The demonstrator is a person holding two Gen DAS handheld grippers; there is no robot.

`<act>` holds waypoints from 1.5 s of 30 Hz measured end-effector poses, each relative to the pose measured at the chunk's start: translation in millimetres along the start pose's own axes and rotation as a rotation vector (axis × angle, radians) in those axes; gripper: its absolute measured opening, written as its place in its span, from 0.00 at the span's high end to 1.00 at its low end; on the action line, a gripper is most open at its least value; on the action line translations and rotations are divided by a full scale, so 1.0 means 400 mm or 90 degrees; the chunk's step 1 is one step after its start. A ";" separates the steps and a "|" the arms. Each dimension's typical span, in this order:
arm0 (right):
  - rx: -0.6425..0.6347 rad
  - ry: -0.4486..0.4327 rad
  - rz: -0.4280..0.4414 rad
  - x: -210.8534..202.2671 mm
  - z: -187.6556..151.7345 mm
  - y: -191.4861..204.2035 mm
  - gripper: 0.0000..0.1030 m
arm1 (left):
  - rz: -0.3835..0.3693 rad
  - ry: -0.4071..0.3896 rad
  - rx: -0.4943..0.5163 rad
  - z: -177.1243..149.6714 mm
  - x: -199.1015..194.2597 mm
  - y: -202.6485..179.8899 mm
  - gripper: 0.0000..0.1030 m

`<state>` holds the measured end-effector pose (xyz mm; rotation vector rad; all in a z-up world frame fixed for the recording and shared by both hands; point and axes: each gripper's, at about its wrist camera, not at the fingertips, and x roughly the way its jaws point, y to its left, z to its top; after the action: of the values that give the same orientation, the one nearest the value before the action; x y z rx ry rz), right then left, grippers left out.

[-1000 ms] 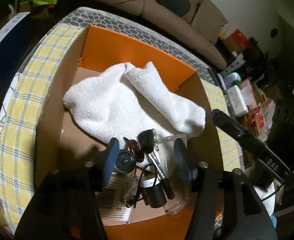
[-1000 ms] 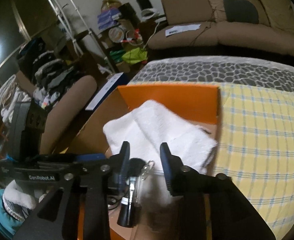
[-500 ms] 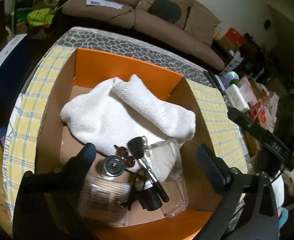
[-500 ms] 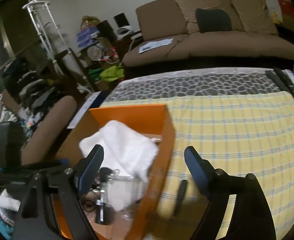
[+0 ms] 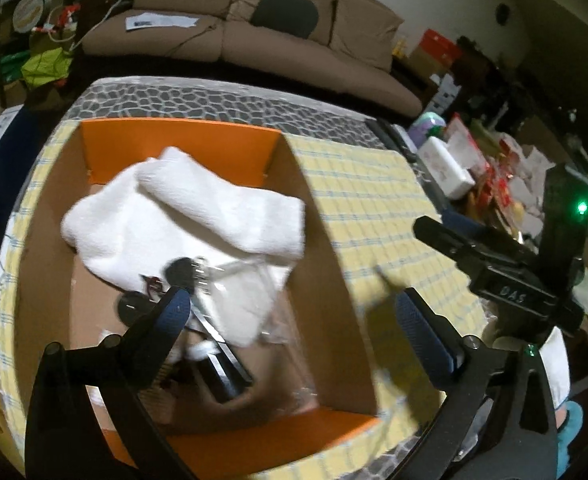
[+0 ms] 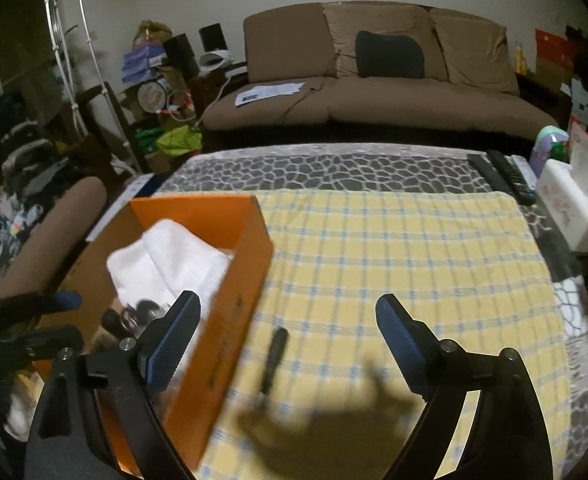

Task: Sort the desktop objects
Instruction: 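Move both tools out of the box to the black screwdriver on the bedspread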

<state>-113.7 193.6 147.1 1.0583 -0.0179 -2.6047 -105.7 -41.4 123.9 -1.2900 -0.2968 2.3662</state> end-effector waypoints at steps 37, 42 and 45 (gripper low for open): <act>0.188 0.038 0.022 -0.049 -0.079 -0.250 0.11 | 0.022 0.057 0.006 0.000 0.081 -0.171 0.18; 0.164 0.074 0.003 0.029 -0.074 -0.186 0.11 | 0.019 0.052 -0.009 0.002 0.049 -0.114 0.18; 0.152 0.097 0.021 0.083 -0.074 -0.144 0.21 | 0.017 0.048 -0.017 0.003 0.034 -0.080 0.18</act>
<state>-132.8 241.2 95.7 1.3235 -0.3136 -2.5306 -104.9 -6.7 126.5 -1.4014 -0.2912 2.3364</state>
